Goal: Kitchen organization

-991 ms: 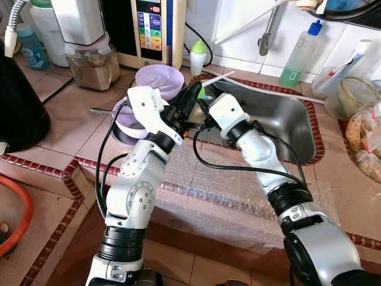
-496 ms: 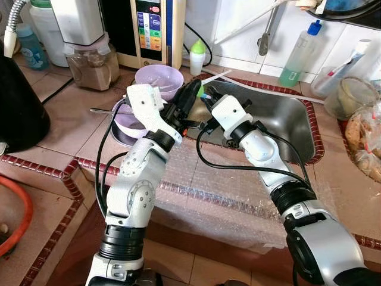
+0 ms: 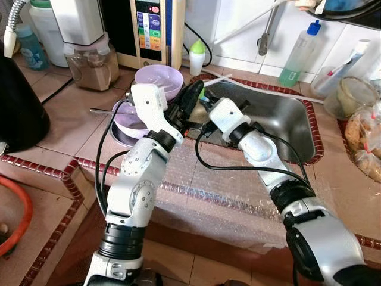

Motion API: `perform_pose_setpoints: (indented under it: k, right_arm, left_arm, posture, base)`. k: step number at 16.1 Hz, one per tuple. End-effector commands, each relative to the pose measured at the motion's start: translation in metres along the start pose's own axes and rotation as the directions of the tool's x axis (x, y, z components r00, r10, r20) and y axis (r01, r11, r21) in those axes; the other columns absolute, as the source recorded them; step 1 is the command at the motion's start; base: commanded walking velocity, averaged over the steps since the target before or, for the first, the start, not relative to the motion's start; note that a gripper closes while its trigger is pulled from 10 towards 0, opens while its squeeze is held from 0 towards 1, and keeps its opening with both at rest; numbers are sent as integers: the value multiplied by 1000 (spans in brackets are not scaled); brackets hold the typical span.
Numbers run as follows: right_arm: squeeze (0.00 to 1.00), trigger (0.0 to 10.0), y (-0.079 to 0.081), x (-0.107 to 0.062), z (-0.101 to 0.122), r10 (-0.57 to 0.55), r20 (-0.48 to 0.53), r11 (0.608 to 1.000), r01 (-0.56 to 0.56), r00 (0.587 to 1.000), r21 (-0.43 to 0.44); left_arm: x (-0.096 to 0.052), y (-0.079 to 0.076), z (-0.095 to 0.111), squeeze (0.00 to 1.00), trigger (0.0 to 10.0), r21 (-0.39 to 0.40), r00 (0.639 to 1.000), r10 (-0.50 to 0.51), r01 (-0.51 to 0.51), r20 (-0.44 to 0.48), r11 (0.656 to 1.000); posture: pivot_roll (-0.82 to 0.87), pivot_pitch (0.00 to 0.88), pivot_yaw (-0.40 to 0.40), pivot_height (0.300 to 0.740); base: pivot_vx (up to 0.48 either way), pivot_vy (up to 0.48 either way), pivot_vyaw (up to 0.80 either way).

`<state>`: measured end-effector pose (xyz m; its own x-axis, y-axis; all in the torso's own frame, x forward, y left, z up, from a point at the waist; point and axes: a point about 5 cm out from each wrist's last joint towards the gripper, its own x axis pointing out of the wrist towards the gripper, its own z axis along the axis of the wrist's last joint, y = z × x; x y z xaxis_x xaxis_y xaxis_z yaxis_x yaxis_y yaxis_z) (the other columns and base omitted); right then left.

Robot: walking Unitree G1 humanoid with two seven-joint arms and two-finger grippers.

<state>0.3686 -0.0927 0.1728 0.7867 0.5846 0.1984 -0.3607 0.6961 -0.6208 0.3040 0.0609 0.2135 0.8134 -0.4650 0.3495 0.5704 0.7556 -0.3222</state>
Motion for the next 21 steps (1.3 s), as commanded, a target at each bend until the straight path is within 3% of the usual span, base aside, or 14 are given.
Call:
perform_pose_setpoints:
  k: [1, 5, 9, 12, 13, 14, 21]
  right_arm:
    - [0, 0, -22, 3, 2, -55, -2, 998, 55, 998, -11]
    - [0, 0, -28, 2, -9, -33, -85, 999, 32, 996, -11]
    - [0, 0, -36, -7, -34, -63, -283, 987, 101, 957, 121]
    - [0, 0, -33, -15, -48, -71, -374, 969, 153, 925, 194]
    - [1000, 1569, -31, -17, -51, -76, -398, 958, 177, 914, 225]
    - [1000, 10000, -29, -17, -53, -73, -415, 954, 185, 907, 236]
    - [1000, 10000, -22, -28, -67, -61, -497, 918, 244, 866, 313]
  left_arm:
    - [-5, 8, -5, 1000, 10000, 32, 999, 37, -36, -27, 999]
    - [-10, 10, -3, 1000, 10000, 142, 999, 9, -3, -41, 990]
    - [-23, 11, -8, 1000, 10000, 274, 996, -29, 50, -80, 960]
    - [-28, 12, -9, 1000, 10000, 290, 996, -30, 54, -88, 956]
    - [-30, 11, -11, 1000, 10000, 299, 994, -36, 65, -100, 952]
    - [-32, 10, -13, 1000, 10000, 310, 992, -47, 82, -118, 947]
    - [-39, 8, -21, 1000, 10000, 347, 983, -75, 130, -169, 929]
  posture:
    - [26, 0, -41, 740]
    - [32, 0, -46, 740]
    - [44, 0, -45, 740]
    - [58, 0, -48, 740]
    - [63, 0, -49, 740]
    - [65, 0, -50, 740]
    - [65, 0, -40, 740]
  base:
    - [0, 0, 0]
    - [0, 0, 0]
    - [0, 0, 0]
    - [0, 0, 0]
    - [0, 0, 0]
    - [0, 0, 0]
    - [0, 0, 0]
